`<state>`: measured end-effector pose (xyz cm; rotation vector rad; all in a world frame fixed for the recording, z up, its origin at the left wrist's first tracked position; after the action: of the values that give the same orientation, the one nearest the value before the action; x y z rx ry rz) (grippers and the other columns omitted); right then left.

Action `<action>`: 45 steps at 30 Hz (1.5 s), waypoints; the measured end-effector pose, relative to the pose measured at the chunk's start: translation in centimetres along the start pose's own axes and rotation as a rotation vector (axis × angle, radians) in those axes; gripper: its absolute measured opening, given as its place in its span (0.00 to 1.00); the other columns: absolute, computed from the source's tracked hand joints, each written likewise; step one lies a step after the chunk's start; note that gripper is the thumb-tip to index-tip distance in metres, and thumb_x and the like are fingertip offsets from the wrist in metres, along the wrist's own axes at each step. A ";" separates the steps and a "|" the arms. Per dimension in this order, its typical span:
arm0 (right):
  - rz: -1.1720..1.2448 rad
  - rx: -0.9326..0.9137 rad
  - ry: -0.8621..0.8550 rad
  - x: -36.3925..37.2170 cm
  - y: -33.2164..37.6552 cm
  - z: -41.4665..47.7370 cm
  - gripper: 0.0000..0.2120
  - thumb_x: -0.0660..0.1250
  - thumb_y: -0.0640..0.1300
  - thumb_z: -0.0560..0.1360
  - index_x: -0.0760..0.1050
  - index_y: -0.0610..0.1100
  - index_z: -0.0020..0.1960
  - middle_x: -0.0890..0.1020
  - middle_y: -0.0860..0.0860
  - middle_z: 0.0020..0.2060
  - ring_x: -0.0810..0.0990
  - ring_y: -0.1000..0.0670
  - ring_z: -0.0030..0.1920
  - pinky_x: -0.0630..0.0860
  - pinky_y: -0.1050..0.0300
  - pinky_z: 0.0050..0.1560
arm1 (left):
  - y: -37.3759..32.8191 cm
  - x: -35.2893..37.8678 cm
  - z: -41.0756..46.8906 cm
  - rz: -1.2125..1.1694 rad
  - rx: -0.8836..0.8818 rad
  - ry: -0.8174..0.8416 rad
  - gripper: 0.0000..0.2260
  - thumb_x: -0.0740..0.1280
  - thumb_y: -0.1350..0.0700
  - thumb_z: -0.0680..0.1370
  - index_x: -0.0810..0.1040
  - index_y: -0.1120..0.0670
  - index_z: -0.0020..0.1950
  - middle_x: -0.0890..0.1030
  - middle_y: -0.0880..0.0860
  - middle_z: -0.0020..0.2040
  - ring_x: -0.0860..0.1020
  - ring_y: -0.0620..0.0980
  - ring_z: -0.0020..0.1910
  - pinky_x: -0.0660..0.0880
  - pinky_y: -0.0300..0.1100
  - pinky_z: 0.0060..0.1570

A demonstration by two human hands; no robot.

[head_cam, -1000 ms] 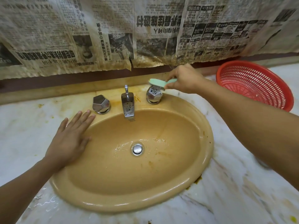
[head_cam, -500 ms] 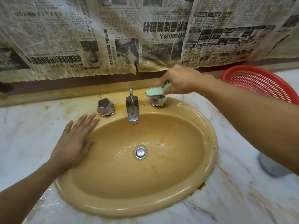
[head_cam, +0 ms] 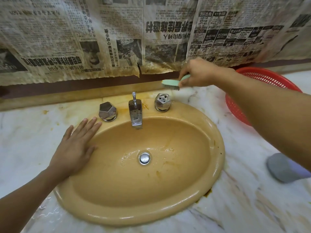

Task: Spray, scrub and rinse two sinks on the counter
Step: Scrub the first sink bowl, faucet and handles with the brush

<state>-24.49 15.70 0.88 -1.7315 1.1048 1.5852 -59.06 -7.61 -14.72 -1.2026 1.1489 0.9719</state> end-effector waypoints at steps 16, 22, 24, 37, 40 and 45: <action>0.264 0.087 0.215 6.8 -2.5 2.2 0.12 0.77 0.54 0.73 0.86 0.54 0.56 0.84 0.54 0.56 0.77 0.53 0.58 0.69 0.58 0.59 | -0.3 -0.3 -0.1 -0.013 0.018 -0.025 0.32 0.55 0.43 0.80 0.54 0.43 0.84 0.51 0.41 0.84 0.48 0.46 0.83 0.50 0.55 0.79; 0.239 0.037 0.182 7.2 -1.1 2.9 0.15 0.77 0.54 0.73 0.85 0.53 0.58 0.83 0.52 0.61 0.77 0.50 0.65 0.71 0.55 0.65 | -0.2 -0.3 -0.1 -0.008 0.019 -0.026 0.32 0.58 0.44 0.80 0.53 0.43 0.84 0.51 0.41 0.84 0.48 0.46 0.83 0.50 0.56 0.79; 0.226 0.053 0.191 7.3 -2.0 2.5 0.15 0.76 0.53 0.74 0.85 0.52 0.60 0.83 0.52 0.61 0.77 0.51 0.63 0.68 0.59 0.60 | -0.3 -0.3 -0.1 -0.007 0.021 -0.028 0.32 0.57 0.44 0.80 0.53 0.42 0.84 0.51 0.41 0.84 0.48 0.46 0.83 0.50 0.56 0.79; -0.003 0.056 0.093 1.0 8.8 2.4 0.07 0.69 0.41 0.75 0.80 0.39 0.41 0.77 0.48 0.34 0.75 0.48 0.34 0.71 0.59 0.29 | -0.2 -0.3 -0.2 -0.017 0.022 -0.035 0.32 0.57 0.44 0.80 0.52 0.42 0.84 0.50 0.41 0.84 0.47 0.45 0.83 0.49 0.56 0.80; 0.052 0.153 0.144 2.8 10.6 1.7 0.12 0.66 0.37 0.77 0.71 0.40 0.35 0.76 0.46 0.35 0.71 0.50 0.30 0.67 0.60 0.25 | -0.1 -0.3 -0.3 -0.025 0.014 -0.032 0.32 0.57 0.44 0.80 0.52 0.41 0.84 0.50 0.40 0.84 0.46 0.44 0.83 0.47 0.54 0.80; 0.199 0.347 0.026 6.5 10.6 0.3 0.14 0.68 0.41 0.79 0.67 0.42 0.38 0.73 0.44 0.49 0.77 0.46 0.39 0.71 0.54 0.34 | 0.2 -0.2 -0.2 -0.036 0.007 -0.034 0.33 0.61 0.47 0.80 0.52 0.40 0.84 0.49 0.39 0.84 0.45 0.43 0.83 0.46 0.53 0.80</action>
<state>-33.77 9.14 -4.07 -1.4523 1.5043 1.3829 -59.30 -7.78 -14.56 -1.1928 1.1002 0.9569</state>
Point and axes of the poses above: each hand's wrist, its own z-axis towards the middle knuckle, its own x-axis out of the palm, y = z × x, the point moved 9 cm from there along z, towards the middle knuckle
